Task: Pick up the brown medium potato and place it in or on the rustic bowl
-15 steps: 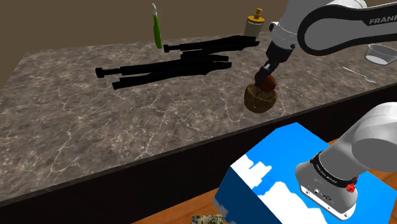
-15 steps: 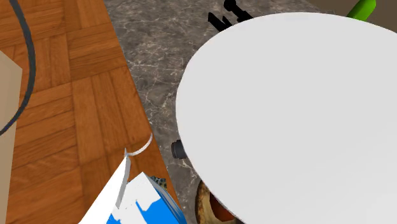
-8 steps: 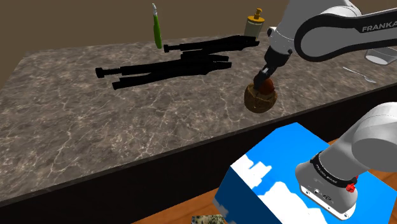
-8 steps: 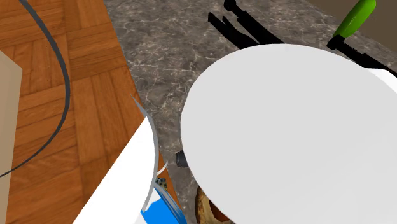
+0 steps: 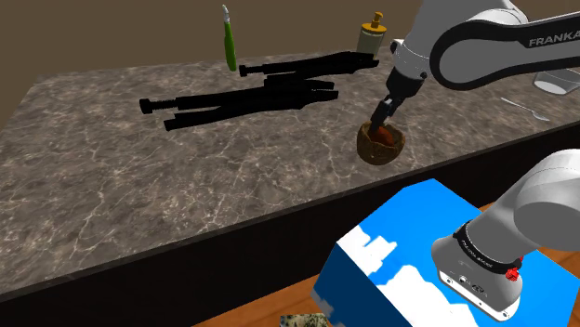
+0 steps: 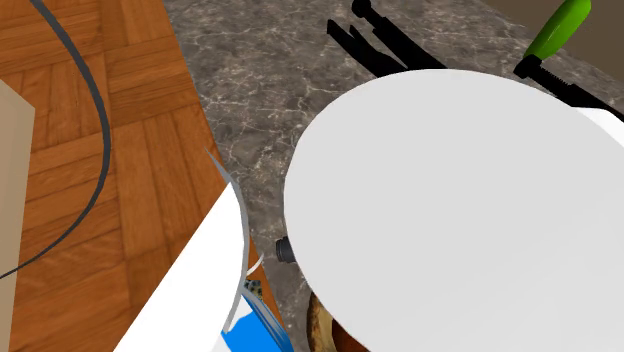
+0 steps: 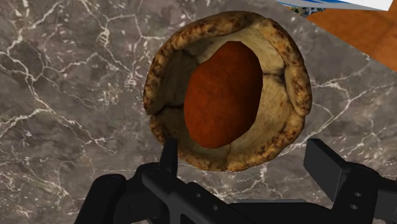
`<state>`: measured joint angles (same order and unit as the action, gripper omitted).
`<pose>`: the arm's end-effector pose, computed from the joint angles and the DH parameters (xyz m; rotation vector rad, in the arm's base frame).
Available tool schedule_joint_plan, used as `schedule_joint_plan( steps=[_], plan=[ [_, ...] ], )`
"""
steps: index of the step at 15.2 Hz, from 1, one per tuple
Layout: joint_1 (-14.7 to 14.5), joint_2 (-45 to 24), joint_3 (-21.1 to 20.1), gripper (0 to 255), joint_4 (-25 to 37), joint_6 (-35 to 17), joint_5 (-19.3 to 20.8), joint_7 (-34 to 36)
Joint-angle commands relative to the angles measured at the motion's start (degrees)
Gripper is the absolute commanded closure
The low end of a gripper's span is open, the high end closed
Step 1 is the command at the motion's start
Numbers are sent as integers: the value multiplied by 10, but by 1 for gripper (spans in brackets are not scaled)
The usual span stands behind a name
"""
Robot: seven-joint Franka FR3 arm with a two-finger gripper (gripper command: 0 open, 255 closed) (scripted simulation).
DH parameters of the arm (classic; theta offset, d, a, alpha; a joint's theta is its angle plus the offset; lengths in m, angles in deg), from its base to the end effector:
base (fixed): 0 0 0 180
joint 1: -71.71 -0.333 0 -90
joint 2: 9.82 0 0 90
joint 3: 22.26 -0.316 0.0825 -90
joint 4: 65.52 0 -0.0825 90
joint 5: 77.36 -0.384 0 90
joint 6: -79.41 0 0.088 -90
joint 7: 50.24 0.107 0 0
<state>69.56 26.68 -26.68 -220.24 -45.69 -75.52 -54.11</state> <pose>0.3540 0.0387 0.4310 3.0516 0.2858 0.1833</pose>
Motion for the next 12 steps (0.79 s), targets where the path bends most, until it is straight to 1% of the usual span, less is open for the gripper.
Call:
schedule_joint_plan(
  steps=[1, 5, 12],
  plan=[
    [0, 0, 0, 0, 0, 0, 0, 0],
    [-3, 34, 0, 0, 51, 86, -4, -2],
    [-3, 34, 0, 0, 51, 86, -4, -2]
  ],
)
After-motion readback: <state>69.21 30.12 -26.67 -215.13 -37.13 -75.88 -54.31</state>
